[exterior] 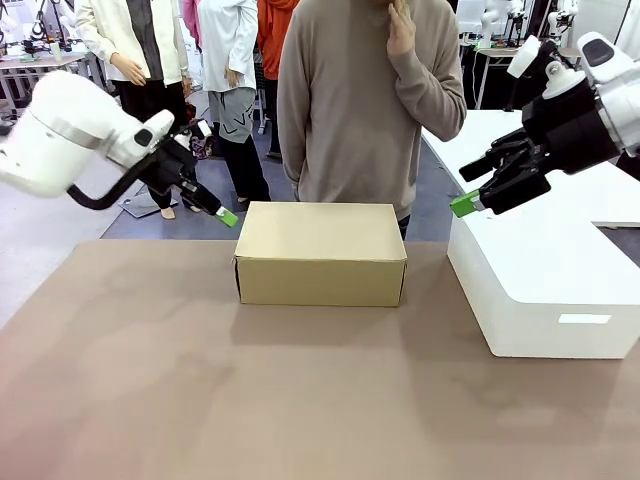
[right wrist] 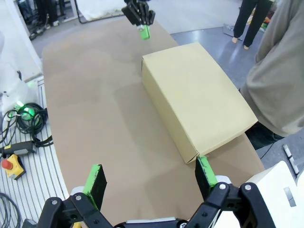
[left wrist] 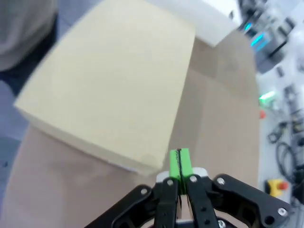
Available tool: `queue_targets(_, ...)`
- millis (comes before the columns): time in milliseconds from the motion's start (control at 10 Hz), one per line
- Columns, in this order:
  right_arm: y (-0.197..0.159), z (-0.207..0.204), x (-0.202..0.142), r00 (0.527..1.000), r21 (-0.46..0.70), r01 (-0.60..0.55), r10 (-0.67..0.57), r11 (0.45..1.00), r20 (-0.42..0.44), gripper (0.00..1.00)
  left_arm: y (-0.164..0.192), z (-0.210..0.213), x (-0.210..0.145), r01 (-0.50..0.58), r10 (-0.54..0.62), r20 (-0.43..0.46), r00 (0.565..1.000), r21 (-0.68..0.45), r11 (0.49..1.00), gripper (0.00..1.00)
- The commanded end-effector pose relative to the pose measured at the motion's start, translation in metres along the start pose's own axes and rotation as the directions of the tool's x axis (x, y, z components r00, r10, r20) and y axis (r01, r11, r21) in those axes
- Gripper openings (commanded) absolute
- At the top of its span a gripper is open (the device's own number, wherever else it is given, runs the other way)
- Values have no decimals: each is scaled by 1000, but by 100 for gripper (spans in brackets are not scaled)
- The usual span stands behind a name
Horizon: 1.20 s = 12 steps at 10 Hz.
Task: Pack the shoes into the box.
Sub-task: Press down on the lid of the Shoes Box.
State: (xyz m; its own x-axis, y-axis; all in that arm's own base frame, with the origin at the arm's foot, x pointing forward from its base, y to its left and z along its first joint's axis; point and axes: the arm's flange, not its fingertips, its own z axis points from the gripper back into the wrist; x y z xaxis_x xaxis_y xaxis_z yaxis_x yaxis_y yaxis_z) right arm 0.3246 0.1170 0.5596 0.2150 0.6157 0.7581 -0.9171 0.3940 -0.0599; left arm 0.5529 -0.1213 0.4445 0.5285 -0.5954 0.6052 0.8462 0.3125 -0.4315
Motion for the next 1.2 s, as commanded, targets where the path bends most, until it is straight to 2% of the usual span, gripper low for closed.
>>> queue_targets(0,-13,-5,28,997,65,-10,15,998,-80,100,-18,16,10,-3,14,-125,992,91,996,30)
queue_targets(100,-19,-9,43,992,75,-14,23,997,-128,100,-27,23,10,11,9,-173,985,118,993,50)
queue_targets(300,-31,-20,75,980,81,-48,63,996,-187,100,-44,33,2,18,48,-263,964,245,969,89)
queue_targets(400,-36,-28,91,974,80,-66,82,995,-213,100,-58,38,-3,23,73,-303,950,304,952,100)
queue_targets(700,-52,-72,128,944,46,-59,71,997,-322,100,-92,44,-22,12,160,-372,915,419,908,100)
queue_targets(900,-62,-106,142,941,-35,-41,27,999,-338,100,-102,49,-26,26,106,-251,962,475,880,100)
queue_targets(1100,-70,-137,143,937,-92,-9,-24,996,-348,100,-109,49,-27,44,57,-198,979,474,879,100)
